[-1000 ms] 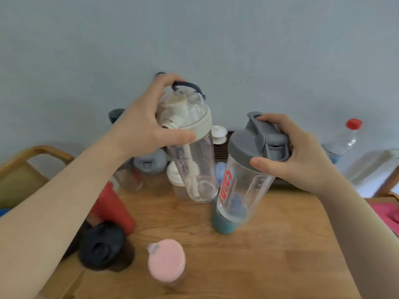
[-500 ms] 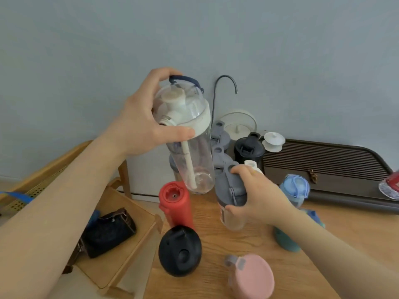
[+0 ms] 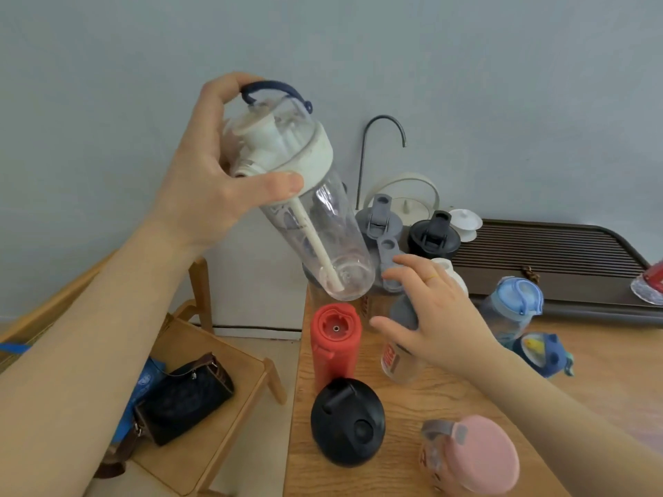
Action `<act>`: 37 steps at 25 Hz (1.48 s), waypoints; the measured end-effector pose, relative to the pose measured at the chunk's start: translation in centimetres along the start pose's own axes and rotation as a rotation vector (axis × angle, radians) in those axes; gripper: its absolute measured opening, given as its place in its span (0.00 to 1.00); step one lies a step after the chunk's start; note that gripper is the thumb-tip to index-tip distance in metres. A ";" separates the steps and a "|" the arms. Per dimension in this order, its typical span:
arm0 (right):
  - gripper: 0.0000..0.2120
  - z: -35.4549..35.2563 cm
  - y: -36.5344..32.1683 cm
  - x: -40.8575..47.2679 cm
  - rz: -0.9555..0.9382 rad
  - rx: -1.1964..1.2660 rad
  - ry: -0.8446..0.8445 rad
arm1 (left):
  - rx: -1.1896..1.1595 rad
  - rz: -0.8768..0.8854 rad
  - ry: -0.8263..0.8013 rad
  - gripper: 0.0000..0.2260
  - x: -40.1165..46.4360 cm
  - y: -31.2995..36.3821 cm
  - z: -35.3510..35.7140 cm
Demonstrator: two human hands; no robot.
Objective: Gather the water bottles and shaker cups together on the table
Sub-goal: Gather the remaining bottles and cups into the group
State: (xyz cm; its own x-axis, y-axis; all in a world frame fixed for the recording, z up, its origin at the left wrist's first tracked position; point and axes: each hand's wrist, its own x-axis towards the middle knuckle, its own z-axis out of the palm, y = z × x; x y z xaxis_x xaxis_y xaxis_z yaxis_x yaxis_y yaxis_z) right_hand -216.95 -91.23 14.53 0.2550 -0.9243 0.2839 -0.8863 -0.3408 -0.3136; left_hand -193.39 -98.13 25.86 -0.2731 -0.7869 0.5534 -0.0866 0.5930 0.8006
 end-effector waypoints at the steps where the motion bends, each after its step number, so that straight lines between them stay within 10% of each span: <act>1: 0.30 0.1 -1.3 0.5 -0.024 0.046 -0.038 | 0.026 -0.012 0.005 0.30 -0.6 -0.4 -0.5; 6: 0.36 3.6 -4.8 1.2 0.003 -0.011 -0.320 | 0.300 -0.121 0.041 0.33 -4.2 -2.5 -2.5; 37: 0.33 1.2 0.0 -1.3 -0.197 -0.014 -0.366 | 0.212 -0.496 -0.339 0.35 -10.9 -14.6 7.3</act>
State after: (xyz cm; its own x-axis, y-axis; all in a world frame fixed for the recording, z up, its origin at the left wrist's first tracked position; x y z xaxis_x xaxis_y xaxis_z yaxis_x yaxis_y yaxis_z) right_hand -216.77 -90.25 13.06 0.5386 -0.8425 -0.0046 -0.8113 -0.5171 -0.2728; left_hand -196.15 -96.98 6.50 -0.4364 -0.8997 -0.0031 -0.4590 0.2196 0.8609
